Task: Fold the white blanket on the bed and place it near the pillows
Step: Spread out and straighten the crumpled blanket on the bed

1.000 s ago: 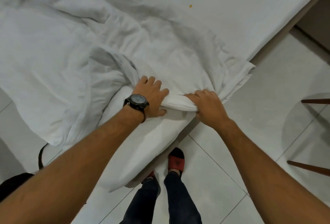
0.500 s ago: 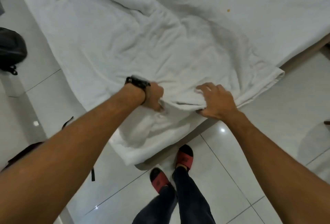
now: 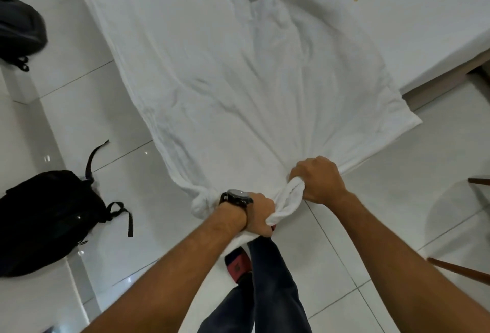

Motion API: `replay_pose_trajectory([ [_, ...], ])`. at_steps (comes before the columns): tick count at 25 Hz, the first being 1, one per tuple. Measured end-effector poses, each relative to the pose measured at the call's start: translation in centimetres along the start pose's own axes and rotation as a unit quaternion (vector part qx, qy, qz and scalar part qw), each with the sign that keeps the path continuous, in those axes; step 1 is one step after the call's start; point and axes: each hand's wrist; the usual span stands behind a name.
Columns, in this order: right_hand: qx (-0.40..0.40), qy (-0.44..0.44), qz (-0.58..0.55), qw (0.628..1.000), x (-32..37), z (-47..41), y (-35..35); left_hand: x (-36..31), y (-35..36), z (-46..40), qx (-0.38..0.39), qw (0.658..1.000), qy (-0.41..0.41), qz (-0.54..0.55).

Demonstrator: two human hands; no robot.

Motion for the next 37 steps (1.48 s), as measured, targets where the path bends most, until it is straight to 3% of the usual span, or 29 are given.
replay_pose_trajectory([
  [3, 0.005, 0.000, -0.007, 1.000, 0.5, -0.2, 0.8, 0.3, 1.6, -0.1, 0.004, 1.000, 0.000, 0.026],
  [4, 0.039, 0.007, -0.003, 0.999, 0.4, -0.5, 0.8, 0.6, 2.0, -0.3, 0.009, 1.000, -0.004, 0.027],
  [7, 0.240, 0.024, 0.019, 0.970, 0.1, -1.8, 0.5, 2.5, 2.7, -1.2, 0.005, 1.000, -0.027, 0.013],
  [9, 0.332, 0.045, -0.046, 0.941, -0.2, -3.2, 0.2, 4.6, 2.0, -1.7, -0.061, 0.998, -0.022, 0.025],
  [10, 0.314, 0.052, -0.093, 0.943, -0.2, -3.7, 0.2, 6.0, 1.2, -2.2, -0.133, 0.991, 0.003, 0.002],
  [11, 0.242, 0.053, -0.115, 0.962, -0.3, -4.2, 0.5, 7.5, 0.2, -2.8, -0.231, 0.971, 0.035, -0.042],
  [13, 0.017, 0.049, -0.086, 0.995, 0.2, -4.6, 1.0, 10.5, -2.1, -4.0, -0.388, 0.914, 0.042, -0.113],
  [14, -0.078, 0.055, -0.063, 0.993, 0.4, -4.9, 1.1, 11.9, -3.6, -4.6, -0.425, 0.896, 0.023, -0.126],
  [16, -0.159, 0.087, -0.019, 0.983, 0.8, -6.1, 1.3, 14.3, -6.5, -5.7, -0.421, 0.899, -0.009, -0.122],
  [19, -0.128, 0.151, -0.021, 0.980, 1.3, -10.3, 1.1, 17.9, -9.4, -7.3, -0.377, 0.917, -0.051, -0.123],
  [23, -0.089, 0.193, -0.039, 0.976, 1.9, -15.8, 1.7, 21.5, -12.3, -8.2, -0.381, 0.915, -0.087, -0.104],
  [31, -0.132, 0.272, 0.008, 0.953, 3.2, -23.0, 2.0, 28.3, -20.4, -10.3, -0.380, 0.910, 0.002, -0.168],
  [37, -0.163, 0.451, 0.025, 0.877, 7.8, -31.8, 1.1, 33.4, -28.2, -11.7, -0.368, 0.887, 0.125, -0.248],
])
Point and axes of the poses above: each hand's wrist, its own z-axis away from the middle knuckle, its own y-axis out of the palm, x = y × z, and after that the axes turned 3 degrees about z, right-handed
